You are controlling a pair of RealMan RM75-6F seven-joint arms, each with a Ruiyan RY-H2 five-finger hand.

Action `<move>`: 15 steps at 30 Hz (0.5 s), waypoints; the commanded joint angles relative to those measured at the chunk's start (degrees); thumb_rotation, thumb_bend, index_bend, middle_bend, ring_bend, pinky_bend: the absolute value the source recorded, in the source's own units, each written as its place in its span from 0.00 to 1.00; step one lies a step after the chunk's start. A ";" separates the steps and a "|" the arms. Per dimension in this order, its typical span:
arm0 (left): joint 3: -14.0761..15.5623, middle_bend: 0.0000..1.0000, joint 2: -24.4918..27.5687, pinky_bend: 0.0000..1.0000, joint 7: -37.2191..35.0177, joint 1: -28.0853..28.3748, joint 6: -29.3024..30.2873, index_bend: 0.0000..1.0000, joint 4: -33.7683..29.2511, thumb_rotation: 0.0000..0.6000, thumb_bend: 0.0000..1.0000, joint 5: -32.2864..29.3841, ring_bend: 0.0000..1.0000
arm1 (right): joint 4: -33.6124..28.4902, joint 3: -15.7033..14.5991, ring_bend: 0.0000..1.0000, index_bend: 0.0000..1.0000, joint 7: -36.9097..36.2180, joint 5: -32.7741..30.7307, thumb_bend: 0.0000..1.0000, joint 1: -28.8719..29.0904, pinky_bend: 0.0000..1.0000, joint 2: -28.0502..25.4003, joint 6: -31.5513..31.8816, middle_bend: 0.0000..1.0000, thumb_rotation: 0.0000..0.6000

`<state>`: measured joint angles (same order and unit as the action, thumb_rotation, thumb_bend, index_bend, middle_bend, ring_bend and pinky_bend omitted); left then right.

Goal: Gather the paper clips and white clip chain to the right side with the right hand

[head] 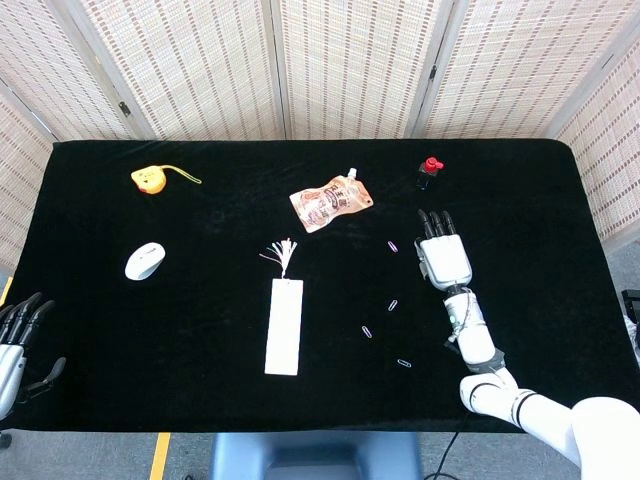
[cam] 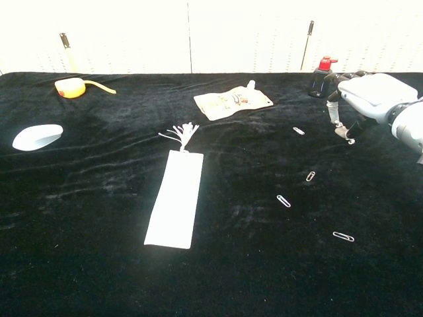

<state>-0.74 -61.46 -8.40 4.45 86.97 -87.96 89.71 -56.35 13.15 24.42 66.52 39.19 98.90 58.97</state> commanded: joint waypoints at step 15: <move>-0.11 0.00 0.10 0.00 -0.52 0.15 -0.35 0.00 0.10 1.00 0.42 -0.38 0.00 | 0.76 2.50 0.00 0.77 -2.81 2.24 0.40 1.80 0.00 3.50 4.49 0.09 1.00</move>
<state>-0.84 -61.37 -8.90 4.59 86.64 -87.88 89.35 -57.17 15.06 22.32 68.38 40.26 101.02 62.75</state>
